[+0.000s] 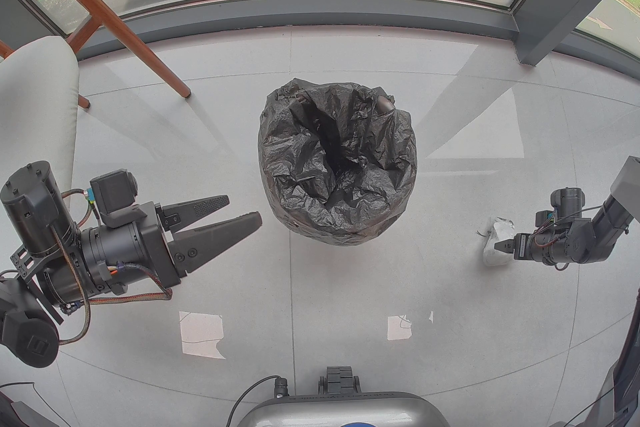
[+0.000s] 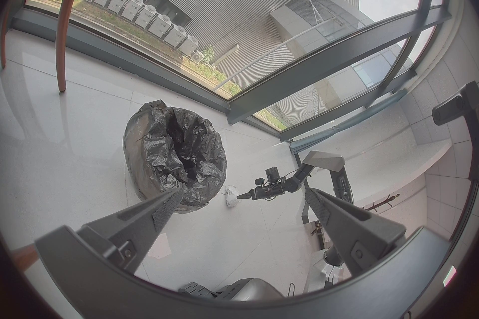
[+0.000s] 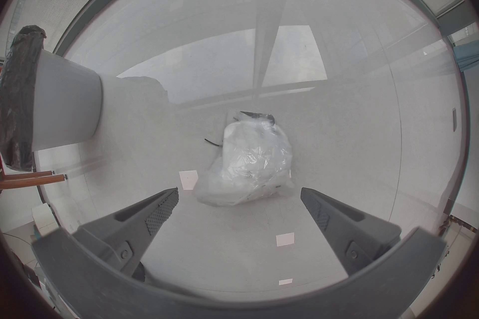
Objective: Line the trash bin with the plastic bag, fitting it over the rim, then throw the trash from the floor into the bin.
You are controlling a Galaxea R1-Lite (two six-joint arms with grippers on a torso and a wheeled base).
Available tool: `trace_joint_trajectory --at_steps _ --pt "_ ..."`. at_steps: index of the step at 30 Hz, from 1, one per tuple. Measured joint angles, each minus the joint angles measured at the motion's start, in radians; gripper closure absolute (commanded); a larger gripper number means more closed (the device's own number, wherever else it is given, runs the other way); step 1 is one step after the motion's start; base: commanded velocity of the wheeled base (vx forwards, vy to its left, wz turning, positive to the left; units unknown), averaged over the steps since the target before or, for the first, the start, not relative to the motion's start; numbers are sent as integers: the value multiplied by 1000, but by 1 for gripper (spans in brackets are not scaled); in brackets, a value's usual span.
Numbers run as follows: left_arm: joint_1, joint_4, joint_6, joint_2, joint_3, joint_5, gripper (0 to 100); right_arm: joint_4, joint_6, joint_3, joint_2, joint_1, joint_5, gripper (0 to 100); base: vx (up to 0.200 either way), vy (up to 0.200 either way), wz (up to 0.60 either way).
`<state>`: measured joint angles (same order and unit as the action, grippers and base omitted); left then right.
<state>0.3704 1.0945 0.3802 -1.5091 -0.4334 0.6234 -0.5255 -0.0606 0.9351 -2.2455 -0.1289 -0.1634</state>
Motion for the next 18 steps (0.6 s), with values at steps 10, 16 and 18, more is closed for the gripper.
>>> trace_joint_trajectory --at_steps 10,16,18 --pt "1 2 -28 2 14 3 0 -5 1 80 -87 4 0 0 0 0 0" --pt "1 2 -29 3 16 3 0 4 1 175 -138 3 0 0 0 0 0" --pt "1 2 -30 4 19 2 0 17 1 208 -157 3 0 0 0 0 0"
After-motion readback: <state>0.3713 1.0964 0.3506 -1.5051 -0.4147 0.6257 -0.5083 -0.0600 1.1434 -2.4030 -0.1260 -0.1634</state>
